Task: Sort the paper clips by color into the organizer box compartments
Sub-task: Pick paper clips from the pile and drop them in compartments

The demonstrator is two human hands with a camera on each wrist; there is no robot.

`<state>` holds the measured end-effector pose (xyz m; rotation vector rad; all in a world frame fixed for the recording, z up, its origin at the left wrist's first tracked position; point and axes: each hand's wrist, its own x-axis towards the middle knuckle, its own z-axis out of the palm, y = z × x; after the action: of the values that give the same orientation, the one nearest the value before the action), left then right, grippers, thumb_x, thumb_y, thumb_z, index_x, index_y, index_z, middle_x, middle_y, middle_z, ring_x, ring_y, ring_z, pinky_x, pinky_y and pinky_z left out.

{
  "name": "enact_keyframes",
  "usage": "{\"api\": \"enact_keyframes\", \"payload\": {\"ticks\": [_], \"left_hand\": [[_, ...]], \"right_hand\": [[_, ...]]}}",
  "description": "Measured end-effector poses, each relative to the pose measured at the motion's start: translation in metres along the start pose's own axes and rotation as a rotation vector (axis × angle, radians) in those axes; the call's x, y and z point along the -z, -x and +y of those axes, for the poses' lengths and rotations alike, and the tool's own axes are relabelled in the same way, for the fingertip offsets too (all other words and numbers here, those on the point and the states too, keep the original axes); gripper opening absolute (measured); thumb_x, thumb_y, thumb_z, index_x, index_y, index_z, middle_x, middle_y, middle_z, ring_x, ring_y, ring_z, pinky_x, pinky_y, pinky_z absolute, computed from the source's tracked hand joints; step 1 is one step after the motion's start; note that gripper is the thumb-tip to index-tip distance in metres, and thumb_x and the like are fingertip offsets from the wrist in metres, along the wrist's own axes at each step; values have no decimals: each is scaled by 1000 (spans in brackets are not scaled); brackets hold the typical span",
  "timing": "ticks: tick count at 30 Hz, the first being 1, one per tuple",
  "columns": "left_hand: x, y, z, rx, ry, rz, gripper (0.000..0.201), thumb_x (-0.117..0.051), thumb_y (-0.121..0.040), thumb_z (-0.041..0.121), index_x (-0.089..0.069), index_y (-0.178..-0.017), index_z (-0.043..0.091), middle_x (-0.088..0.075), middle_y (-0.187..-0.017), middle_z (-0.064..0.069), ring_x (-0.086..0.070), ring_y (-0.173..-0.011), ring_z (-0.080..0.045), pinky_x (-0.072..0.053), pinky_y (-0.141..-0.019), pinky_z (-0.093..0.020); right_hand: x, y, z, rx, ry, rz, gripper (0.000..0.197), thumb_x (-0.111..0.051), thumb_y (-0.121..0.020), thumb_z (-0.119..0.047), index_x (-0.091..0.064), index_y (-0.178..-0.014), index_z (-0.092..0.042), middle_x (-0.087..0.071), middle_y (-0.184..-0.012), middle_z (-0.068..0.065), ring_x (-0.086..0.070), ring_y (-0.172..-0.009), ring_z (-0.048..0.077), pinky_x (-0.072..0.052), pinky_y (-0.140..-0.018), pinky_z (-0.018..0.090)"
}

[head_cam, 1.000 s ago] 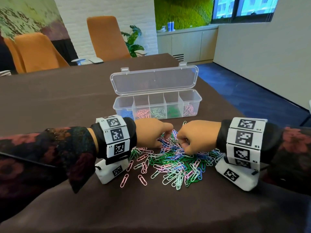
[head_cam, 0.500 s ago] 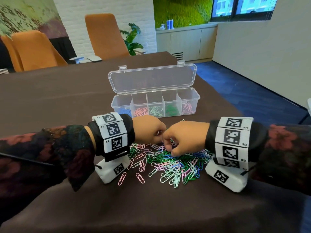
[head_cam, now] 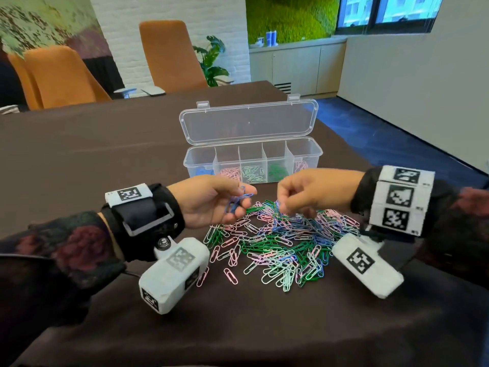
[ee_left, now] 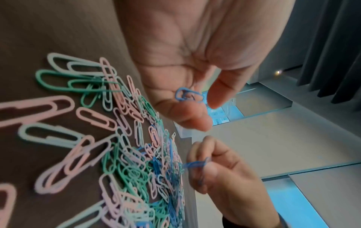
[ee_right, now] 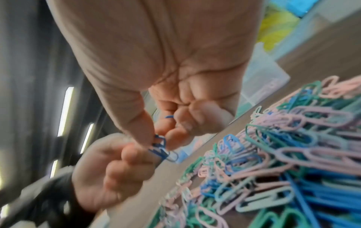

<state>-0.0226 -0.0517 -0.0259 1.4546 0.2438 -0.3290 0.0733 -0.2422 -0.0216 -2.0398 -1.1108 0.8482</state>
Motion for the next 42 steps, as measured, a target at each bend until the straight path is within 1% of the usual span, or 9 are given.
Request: {"api": "enact_keyframes", "payload": {"ticks": [3, 8, 14, 21, 25, 30, 34, 37, 42], "left_hand": [[-7, -3, -3, 17, -35, -72, 8, -60, -75, 11, -52, -78, 10, -56, -63, -3, -54, -50, -12, -42, -42, -16], [-19, -15, -7, 21, -281, -113, 17, -64, -76, 19, -48, -72, 13, -46, -60, -2, -43, -47, -9, -34, -41, -16], [-31, -27, -4, 29, -689, -62, 12, -57, -92, 13, -50, -82, 15, -41, -62, -1, -33, -45, -7, -27, -42, -16], [-40, -37, 5, -15, -736, 32, 13, -54, -93, 9, -54, -82, 17, -39, -59, 2, -33, -41, -5, -27, -40, -14], [-37, -35, 13, -66, -1271, 13, 6, -59, -91, 21, -61, -86, 19, -47, -59, 12, -40, -44, 2, -33, -51, -15], [-42, -31, 9, -138, -1724, -32, 4, -58, -89, 20, -61, -88, 19, -42, -60, 13, -40, -54, -3, -29, -61, -22], [-50, -36, 5, -207, -1724, -51, 13, -64, -86, 25, -62, -94, 15, -42, -62, 11, -40, -57, -4, -28, -52, -17], [-57, -41, 3, -213, -1766, -77, 21, -65, -85, 31, -61, -97, 14, -49, -73, 7, -45, -68, -14, -28, -60, -25], [-68, -50, 1, -230, -1856, -49, 21, -58, -90, 30, -62, -102, 13, -60, -93, -2, -46, -79, -17, -32, -68, -24]], "right_hand": [[4, 5, 11, -4, -404, 80, 21, -54, -88, 2, -48, -72, -9, -55, -60, 3, -39, -44, 5, -34, -41, 15], [-1, 8, 27, -31, -743, 209, 23, -47, -90, 5, -47, -70, -7, -52, -62, 7, -36, -47, 9, -32, -39, 16], [-4, 9, 38, -55, -821, 236, 21, -46, -91, 3, -51, -73, -6, -51, -63, 7, -40, -47, 10, -33, -41, 16], [-2, 10, 33, -46, -1044, 274, 20, -43, -93, -6, -49, -75, -10, -63, -81, 12, -54, -61, 17, -45, -44, 20], [1, 9, 31, -31, -1239, 298, 17, -38, -92, -4, -47, -78, -5, -63, -66, 12, -59, -51, 17, -48, -43, 20], [3, 7, 33, -100, -1264, 321, 18, -33, -90, 0, -49, -89, -10, -48, -62, 6, -42, -46, 14, -36, -38, 18], [-2, 7, 31, -160, -1168, 288, 15, -37, -92, -9, -52, -91, -9, -41, -61, 2, -32, -47, 12, -26, -38, 18], [-5, 7, 27, -173, -1114, 300, 13, -41, -92, -15, -51, -85, -10, -37, -59, 0, -27, -48, 11, -22, -37, 18], [-4, 9, 27, -179, -1066, 339, 17, -41, -94, -20, -49, -82, -12, -34, -61, -1, -28, -45, 10, -21, -37, 18]]}}
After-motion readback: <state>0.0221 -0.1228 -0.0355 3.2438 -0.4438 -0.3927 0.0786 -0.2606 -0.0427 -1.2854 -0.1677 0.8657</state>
